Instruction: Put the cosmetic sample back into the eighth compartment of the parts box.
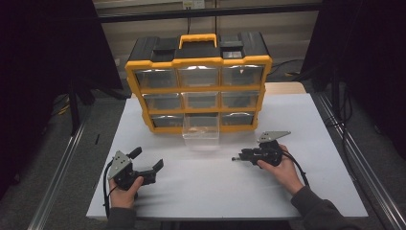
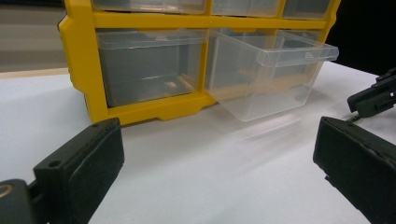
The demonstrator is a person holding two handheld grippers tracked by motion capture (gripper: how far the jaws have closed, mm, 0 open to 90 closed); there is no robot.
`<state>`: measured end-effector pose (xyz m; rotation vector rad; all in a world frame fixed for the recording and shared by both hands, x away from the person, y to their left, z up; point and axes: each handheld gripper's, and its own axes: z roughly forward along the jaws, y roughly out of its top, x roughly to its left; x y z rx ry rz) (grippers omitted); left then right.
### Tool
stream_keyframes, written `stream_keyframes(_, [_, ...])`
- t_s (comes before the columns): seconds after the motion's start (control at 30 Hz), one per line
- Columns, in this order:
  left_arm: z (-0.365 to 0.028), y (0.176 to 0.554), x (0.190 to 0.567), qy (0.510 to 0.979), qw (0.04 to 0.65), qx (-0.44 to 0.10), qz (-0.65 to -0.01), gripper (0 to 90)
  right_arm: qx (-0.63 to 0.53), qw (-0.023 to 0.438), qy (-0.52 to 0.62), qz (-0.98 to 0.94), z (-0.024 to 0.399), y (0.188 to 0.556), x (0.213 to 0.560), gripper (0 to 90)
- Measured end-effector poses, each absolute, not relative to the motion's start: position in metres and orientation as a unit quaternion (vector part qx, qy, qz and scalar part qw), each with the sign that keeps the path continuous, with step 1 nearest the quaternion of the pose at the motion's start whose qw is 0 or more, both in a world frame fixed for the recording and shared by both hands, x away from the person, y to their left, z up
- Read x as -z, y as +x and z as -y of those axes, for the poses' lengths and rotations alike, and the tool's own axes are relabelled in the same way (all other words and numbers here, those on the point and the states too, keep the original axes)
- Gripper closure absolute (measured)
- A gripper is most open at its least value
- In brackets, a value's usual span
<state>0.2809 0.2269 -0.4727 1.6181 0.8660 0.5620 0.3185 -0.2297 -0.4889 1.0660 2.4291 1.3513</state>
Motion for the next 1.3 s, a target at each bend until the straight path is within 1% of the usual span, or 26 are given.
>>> stream_keyframes(0.1, [-0.227, 0.281, 0.473, 0.691, 0.573, -0.239, -0.371, 1.9, -0.449, 0.074, 0.354, -0.817, 0.229, 0.319, 0.49, 75.4])
stream_keyframes(0.13, [-0.227, 0.281, 0.473, 0.69, 0.572, -0.242, -0.37, 1.9, -0.44, 0.068, 0.342, -0.827, 0.226, 0.318, 0.49, 79.1])
stream_keyframes(0.17, [-0.227, 0.282, 0.473, 0.692, 0.572, -0.241, -0.368, 1.9, -0.426, 0.064, 0.336, -0.838, 0.223, 0.317, 0.49, 80.0])
stream_keyframes(0.27, [-0.226, 0.281, 0.473, 0.692, 0.57, -0.24, -0.371, 1.9, -0.415, 0.074, 0.329, -0.845, 0.219, 0.316, 0.49, 80.9])
stream_keyframes(0.37, [-0.226, 0.281, 0.473, 0.692, 0.573, -0.238, -0.369, 2.0, -0.423, 0.058, 0.336, -0.839, 0.222, 0.318, 0.491, 81.1])
stream_keyframes(0.47, [-0.227, 0.281, 0.473, 0.692, 0.572, -0.241, -0.369, 1.9, -0.423, 0.06, 0.335, -0.84, 0.222, 0.318, 0.491, 81.4])
stream_keyframes(0.67, [-0.227, 0.281, 0.473, 0.688, 0.575, -0.239, -0.373, 1.9, -0.433, 0.048, 0.338, -0.835, 0.224, 0.318, 0.49, 81.5])
stream_keyframes(0.97, [-0.227, 0.281, 0.473, 0.692, 0.571, -0.243, -0.369, 1.9, -0.456, 0.037, 0.335, -0.824, 0.229, 0.315, 0.474, 81.5])
stream_keyframes(1.1, [-0.226, 0.281, 0.473, 0.684, 0.578, -0.24, -0.375, 2.0, -0.461, 0.033, 0.334, -0.821, 0.229, 0.314, 0.468, 81.5])
stream_keyframes(1.17, [-0.227, 0.281, 0.472, 0.69, 0.572, -0.244, -0.37, 2.0, -0.462, 0.028, 0.332, -0.822, 0.229, 0.314, 0.466, 81.5])
stream_keyframes(1.3, [-0.227, 0.28, 0.472, 0.69, 0.572, -0.244, -0.372, 2.0, -0.464, 0.029, 0.329, -0.822, 0.229, 0.313, 0.46, 81.5])
